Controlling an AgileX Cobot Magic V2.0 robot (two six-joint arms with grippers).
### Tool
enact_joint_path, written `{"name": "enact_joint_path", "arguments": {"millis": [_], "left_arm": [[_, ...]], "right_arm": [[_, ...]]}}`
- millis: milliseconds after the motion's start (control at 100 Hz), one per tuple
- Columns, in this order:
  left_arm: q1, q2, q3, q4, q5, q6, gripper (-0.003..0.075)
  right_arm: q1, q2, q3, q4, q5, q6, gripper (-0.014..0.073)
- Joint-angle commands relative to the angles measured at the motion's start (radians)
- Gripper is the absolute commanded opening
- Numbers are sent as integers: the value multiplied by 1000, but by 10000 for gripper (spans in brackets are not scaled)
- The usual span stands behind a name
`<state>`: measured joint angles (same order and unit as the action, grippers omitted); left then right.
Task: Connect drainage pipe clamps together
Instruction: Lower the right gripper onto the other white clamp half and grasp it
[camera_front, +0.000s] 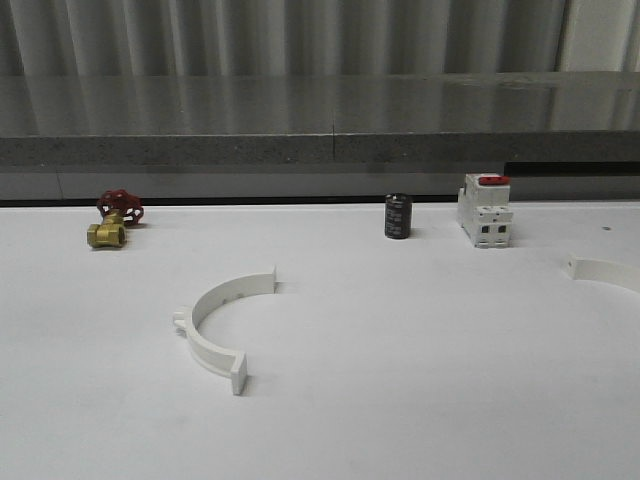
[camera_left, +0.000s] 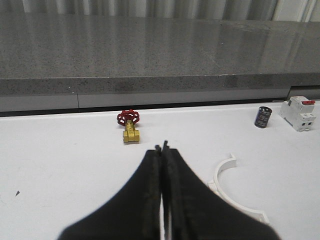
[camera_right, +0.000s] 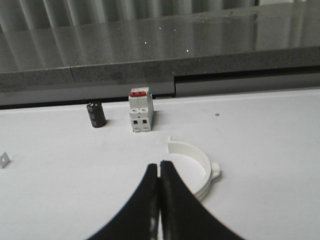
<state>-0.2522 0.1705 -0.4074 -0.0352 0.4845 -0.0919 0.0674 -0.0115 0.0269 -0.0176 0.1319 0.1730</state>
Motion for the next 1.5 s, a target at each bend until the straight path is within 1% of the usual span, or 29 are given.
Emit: {"name": "enact_joint_path", "arguments": {"millis": [0, 180, 330, 470, 660, 760, 910, 1040, 1110, 1150, 1200, 1250, 1310, 1320, 1340, 1390, 1410, 1430, 1490], "left_arm": [[2, 11, -24, -10, -77, 1, -20], [2, 11, -24, -10, -77, 1, -20], [2, 11, -24, -10, -77, 1, -20], [2, 11, -24, -10, -77, 1, -20], [2, 11, -24, -10, -77, 1, -20], [2, 11, -24, -10, -77, 1, -20], [2, 11, -24, -10, -77, 1, -20], [2, 11, -24, -10, -77, 1, -20], [2, 11, -24, -10, -77, 1, -20], [2, 11, -24, -10, -77, 1, -20], [2, 11, -24, -10, -77, 1, -20], [2, 11, -24, -10, -77, 1, -20], [2, 11, -24, -10, -77, 1, -20], [2, 11, -24, -10, -77, 1, -20], [2, 11, -24, -10, -77, 1, -20], [2, 11, -24, -10, -77, 1, -20], [2, 11, -24, -10, -77, 1, -20], [2, 11, -24, -10, -77, 1, -20], [2, 11, -24, -10, -77, 1, -20]], "right_arm": [[2, -18, -15, -3, -111, -5, -69], [2, -11, -48, -3, -85, -6, -69], [2, 65, -146, -4, -60, -10, -69], [2, 239, -294, -5, 34, -10, -69], [2, 544, -543, -5, 286, -10, -69], [2, 700, -653, -5, 381, -10, -69], [2, 865, -750, -5, 407, -10, -69], [2, 967, -776, -5, 399, -10, -69], [2, 999, -777, -2, 405, -10, -55], [2, 1010, -777, -2, 413, -10, -24], [2, 1020, -777, -2, 421, -10, 38], [2, 1025, -777, -2, 427, -10, 126], [2, 1026, -777, -2, 428, -10, 267], [2, 1026, -777, -2, 428, -10, 300], [2, 1026, -777, -2, 428, -10, 333], [2, 1026, -777, -2, 432, -10, 452], [2, 1026, -777, -2, 433, -10, 477], [2, 1026, -777, -2, 433, -10, 520], [2, 1026, -777, -2, 434, -10, 575]]}}
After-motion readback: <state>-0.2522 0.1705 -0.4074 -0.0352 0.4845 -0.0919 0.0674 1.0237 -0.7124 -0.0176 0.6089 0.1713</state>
